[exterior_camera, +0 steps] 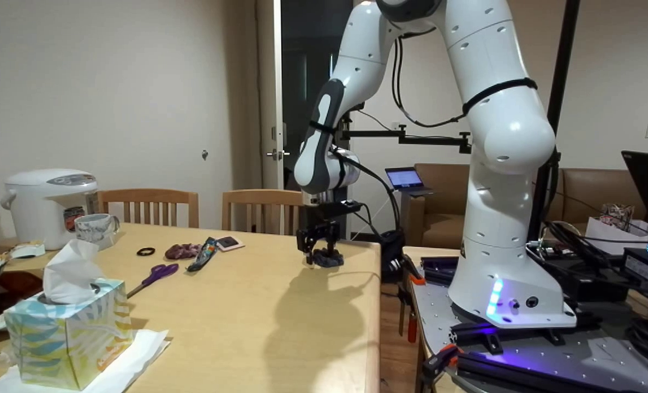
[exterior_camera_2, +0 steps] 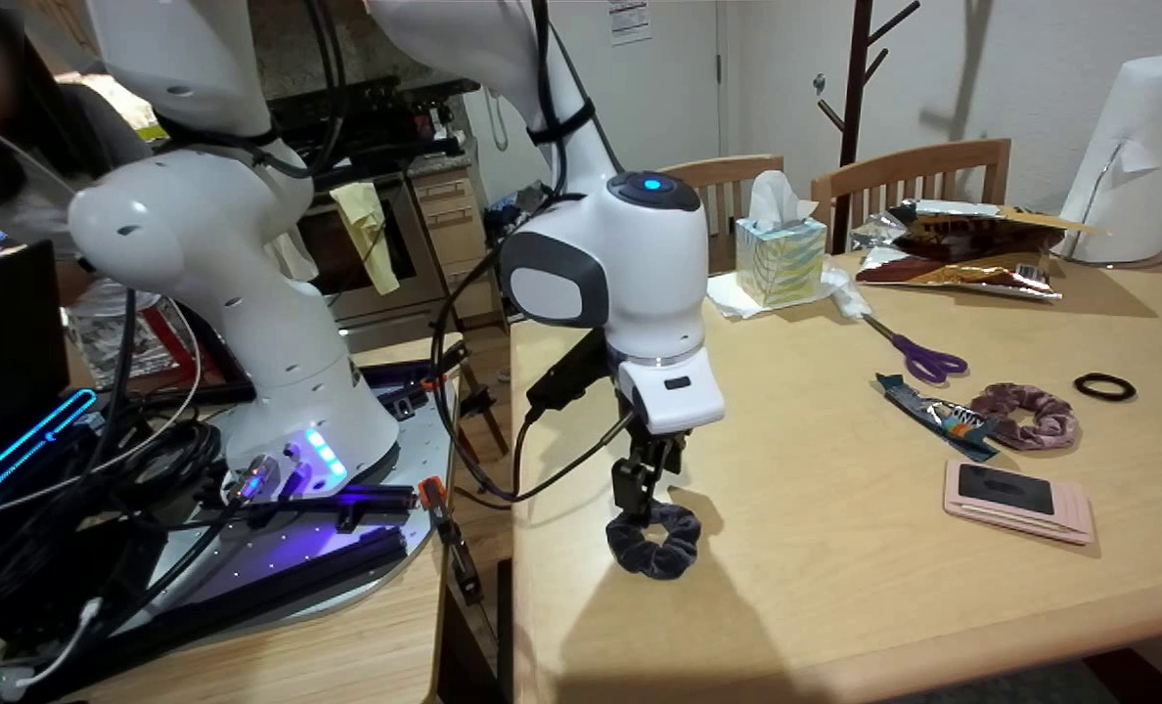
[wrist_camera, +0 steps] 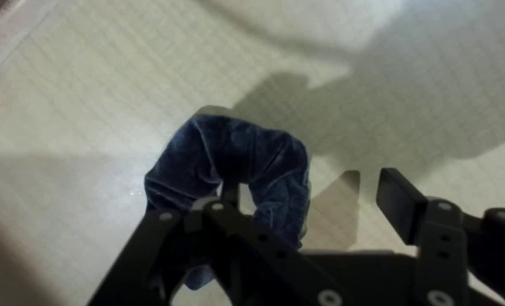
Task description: Move the gray scrunchie to the middle of the table
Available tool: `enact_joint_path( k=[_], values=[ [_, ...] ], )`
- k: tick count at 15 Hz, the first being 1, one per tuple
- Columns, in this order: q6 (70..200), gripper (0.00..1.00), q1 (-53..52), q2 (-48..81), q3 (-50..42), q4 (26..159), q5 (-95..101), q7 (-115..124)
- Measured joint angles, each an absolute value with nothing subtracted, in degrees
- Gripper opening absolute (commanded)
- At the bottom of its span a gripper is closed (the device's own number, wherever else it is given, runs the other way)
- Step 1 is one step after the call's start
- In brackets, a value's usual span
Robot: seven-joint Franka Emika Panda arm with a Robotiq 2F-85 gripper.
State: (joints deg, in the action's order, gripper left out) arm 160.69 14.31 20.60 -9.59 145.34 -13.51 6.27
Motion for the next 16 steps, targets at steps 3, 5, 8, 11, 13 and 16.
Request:
enact_joint_path(
  k=[3, 5, 8, 11, 13, 16],
  values=[
    [162.1, 0.34, 17.3, 21.5, -7.0, 145.5, -15.0, 2.7],
    [162.3, 0.2, 18.7, 21.6, -5.8, 145.5, -15.6, 1.0],
    [162.3, 0.03, 20.3, 21.6, -4.9, 145.5, -16.1, -0.3],
    [162.3, 0.0, 20.8, 21.4, -4.9, 145.5, -16.1, -0.6],
    [162.3, 0.01, 20.8, 21.2, -4.9, 145.5, -16.1, -0.6],
    [162.1, 0.01, 19.4, 19.9, -5.6, 146.1, -15.8, 0.0]
  ],
)
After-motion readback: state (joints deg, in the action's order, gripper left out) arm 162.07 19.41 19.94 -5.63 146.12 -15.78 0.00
